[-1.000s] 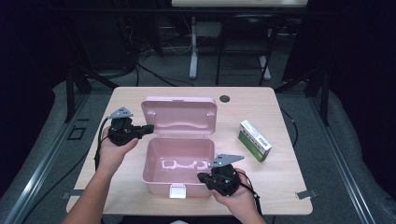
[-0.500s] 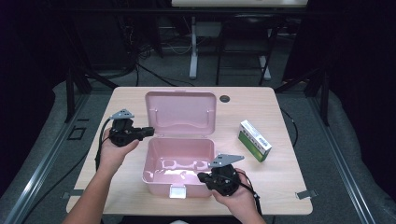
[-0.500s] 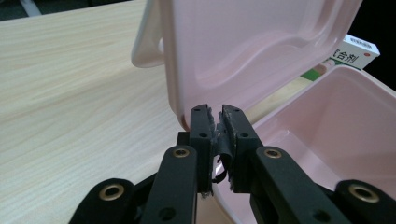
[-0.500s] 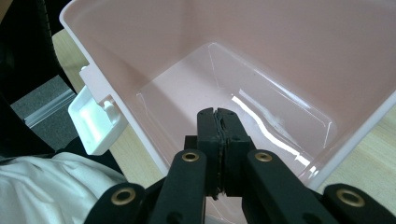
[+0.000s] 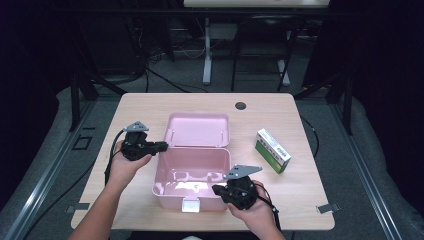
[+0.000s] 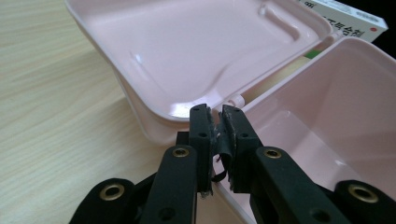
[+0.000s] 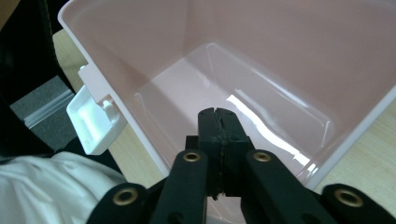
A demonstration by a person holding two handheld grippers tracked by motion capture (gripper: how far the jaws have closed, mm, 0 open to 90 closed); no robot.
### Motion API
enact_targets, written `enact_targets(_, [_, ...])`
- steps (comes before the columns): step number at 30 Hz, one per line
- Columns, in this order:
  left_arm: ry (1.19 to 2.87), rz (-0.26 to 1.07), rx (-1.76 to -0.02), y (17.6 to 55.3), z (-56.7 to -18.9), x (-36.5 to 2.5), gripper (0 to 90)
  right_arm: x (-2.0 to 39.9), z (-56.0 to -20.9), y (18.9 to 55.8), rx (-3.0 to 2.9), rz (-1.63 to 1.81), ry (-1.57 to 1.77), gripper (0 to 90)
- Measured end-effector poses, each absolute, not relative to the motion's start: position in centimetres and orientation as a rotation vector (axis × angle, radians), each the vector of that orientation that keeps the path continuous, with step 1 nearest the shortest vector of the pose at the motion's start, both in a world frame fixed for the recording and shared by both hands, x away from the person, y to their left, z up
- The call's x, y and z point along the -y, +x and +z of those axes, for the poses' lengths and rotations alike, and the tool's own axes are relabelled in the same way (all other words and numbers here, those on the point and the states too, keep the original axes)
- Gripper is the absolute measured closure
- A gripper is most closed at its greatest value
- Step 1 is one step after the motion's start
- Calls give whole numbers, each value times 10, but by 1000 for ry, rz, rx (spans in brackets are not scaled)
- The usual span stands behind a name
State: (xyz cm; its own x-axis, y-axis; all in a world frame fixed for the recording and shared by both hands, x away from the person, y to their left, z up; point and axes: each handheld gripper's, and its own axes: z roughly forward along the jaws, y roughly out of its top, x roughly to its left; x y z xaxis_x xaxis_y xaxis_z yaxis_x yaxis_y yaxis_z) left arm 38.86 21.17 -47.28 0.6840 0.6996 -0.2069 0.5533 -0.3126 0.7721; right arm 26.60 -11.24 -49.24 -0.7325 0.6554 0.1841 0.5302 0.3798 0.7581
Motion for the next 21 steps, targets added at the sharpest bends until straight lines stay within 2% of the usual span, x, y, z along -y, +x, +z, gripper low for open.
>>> enact_targets(16, [2000, 205, -968, 386, -473, -213, 841, 113, -492, 266, -2483, 1275, 1094, 900])
enact_targets(21, [2002, 228, -968, 384, -471, -211, 841, 113, -486, 262, -2453, 1310, 1082, 841])
